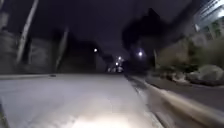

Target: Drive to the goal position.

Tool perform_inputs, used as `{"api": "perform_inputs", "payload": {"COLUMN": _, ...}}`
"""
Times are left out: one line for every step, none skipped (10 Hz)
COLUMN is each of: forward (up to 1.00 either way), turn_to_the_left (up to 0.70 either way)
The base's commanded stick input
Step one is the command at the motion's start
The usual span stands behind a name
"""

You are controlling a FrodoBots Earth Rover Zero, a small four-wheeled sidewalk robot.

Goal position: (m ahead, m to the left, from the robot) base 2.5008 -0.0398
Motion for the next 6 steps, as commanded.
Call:
{"api": "perform_inputs", "payload": {"forward": 0.70, "turn_to_the_left": -0.06}}
{"api": "perform_inputs", "payload": {"forward": 0.70, "turn_to_the_left": -0.08}}
{"api": "perform_inputs", "payload": {"forward": 0.70, "turn_to_the_left": -0.10}}
{"api": "perform_inputs", "payload": {"forward": 0.70, "turn_to_the_left": -0.23}}
{"api": "perform_inputs", "payload": {"forward": 0.70, "turn_to_the_left": -0.31}}
{"api": "perform_inputs", "payload": {"forward": 0.70, "turn_to_the_left": -0.16}}
